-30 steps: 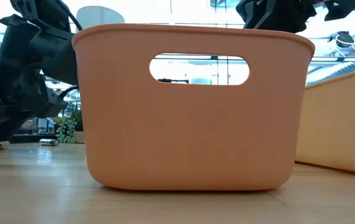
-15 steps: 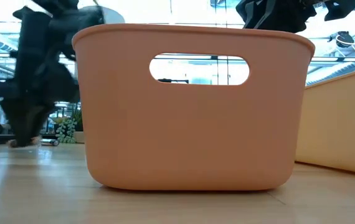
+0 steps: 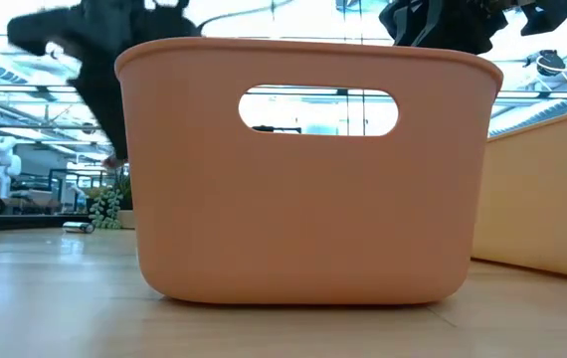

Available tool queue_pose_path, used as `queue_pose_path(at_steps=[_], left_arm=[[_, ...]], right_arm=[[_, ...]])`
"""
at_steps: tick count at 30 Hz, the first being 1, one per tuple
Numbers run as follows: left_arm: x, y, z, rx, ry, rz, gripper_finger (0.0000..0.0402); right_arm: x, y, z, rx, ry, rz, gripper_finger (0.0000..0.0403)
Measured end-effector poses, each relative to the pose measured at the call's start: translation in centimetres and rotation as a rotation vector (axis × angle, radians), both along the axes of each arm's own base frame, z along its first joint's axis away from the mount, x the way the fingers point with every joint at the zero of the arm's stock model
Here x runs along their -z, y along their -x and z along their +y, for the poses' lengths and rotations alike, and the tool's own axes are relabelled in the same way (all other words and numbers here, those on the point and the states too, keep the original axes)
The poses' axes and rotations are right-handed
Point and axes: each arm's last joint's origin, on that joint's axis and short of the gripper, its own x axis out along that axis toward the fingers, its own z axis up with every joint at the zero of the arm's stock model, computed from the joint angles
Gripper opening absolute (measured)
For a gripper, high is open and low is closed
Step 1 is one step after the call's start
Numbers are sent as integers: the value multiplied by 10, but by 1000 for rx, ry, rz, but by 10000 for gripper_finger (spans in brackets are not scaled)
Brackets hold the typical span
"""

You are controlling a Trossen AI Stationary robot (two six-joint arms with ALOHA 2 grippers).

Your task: Sort batteries

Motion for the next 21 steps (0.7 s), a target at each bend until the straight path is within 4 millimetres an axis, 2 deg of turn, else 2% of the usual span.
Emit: queue_pose_path(at_steps=[13,19,21], left_arm=[[-32,-34,-34,229,115,-424,47],[-48,-58,-39,313,122,-753,47],[-48,-66,-39,329,121,-845,47]], right_arm=[[0,1,-1,18,15,2,100],[-6,12,-10,198,68,-7,100],[-11,19,-14,276,71,-21,100]])
